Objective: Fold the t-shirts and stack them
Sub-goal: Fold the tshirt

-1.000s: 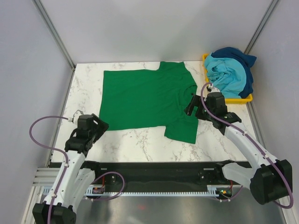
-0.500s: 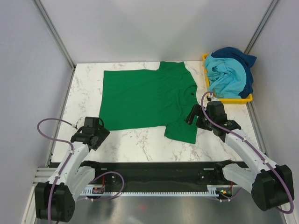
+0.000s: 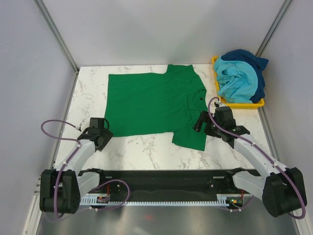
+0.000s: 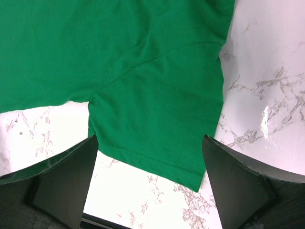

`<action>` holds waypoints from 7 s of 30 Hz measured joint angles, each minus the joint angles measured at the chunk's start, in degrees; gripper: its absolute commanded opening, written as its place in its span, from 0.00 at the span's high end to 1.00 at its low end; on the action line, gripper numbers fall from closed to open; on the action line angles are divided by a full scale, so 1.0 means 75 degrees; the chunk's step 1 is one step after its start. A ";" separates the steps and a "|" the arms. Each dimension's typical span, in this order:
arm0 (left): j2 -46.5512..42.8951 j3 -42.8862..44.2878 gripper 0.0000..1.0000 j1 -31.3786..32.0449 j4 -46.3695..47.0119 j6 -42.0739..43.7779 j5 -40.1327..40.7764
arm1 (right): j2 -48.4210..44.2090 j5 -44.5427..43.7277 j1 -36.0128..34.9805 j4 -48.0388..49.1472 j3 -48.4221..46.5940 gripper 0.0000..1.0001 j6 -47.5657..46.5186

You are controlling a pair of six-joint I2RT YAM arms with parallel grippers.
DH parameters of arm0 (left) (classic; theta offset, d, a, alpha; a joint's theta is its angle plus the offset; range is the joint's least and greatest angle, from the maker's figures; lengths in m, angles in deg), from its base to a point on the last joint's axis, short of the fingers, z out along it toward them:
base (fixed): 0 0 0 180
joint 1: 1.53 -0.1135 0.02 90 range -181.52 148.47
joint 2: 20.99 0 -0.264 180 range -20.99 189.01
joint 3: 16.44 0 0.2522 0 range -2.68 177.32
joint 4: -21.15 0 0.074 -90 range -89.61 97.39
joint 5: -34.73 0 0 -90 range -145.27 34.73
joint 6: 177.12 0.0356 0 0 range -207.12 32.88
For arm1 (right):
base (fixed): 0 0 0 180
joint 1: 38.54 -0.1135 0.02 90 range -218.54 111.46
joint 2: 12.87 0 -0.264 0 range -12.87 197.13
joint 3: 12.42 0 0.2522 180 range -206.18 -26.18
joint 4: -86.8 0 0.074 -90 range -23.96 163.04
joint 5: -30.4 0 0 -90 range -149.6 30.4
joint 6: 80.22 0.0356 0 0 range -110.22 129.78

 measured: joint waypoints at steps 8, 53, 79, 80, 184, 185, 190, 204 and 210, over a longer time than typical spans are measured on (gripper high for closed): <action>0.0755 0.0137 0.53 -0.0294 0.1026 0.0055 0.0006 | 0.0181 0.0003 0.0000 0.0219 0.0032 0.02 -0.0058; -0.1475 0.0685 0.98 -0.0717 0.0015 0.0428 -0.1032 | -0.2667 -0.0017 -0.0023 -0.1816 0.0866 1.00 0.1451; 0.1606 0.4115 0.98 -0.0819 -0.1816 0.1763 -0.1521 | 0.0560 -0.0627 -0.0020 -0.2311 -0.3383 1.00 0.1096; 0.1845 0.4264 0.98 -0.0819 -0.1813 0.1795 -0.1521 | 0.0836 -0.0664 -0.0017 -0.2256 -0.3576 1.00 0.1046; -0.0638 0.1603 0.72 -0.2095 -0.1317 0.1198 -0.1856 | -0.0105 0.0195 0.2130 -0.0909 0.0134 0.63 0.0481; -0.0965 0.1504 0.53 -0.2113 -0.1486 0.1151 -0.1871 | -0.0437 0.0189 0.2130 -0.1035 0.0344 0.41 0.0595; -0.2075 0.1253 0.00 -0.2177 -0.2124 0.0921 -0.2037 | -0.1571 0.0160 0.2136 -0.1614 0.0863 0.13 0.0985; -0.1317 0.3366 0.05 -0.2180 -0.2605 0.2661 -0.2634 | 0.1137 -0.0038 0.1105 -0.1743 -0.3127 0.06 -0.0038; -0.1259 0.3188 0.04 -0.2174 -0.2457 0.3354 -0.2716 | 0.4747 -0.0484 0.0408 -0.1480 -0.6819 0.08 -0.0863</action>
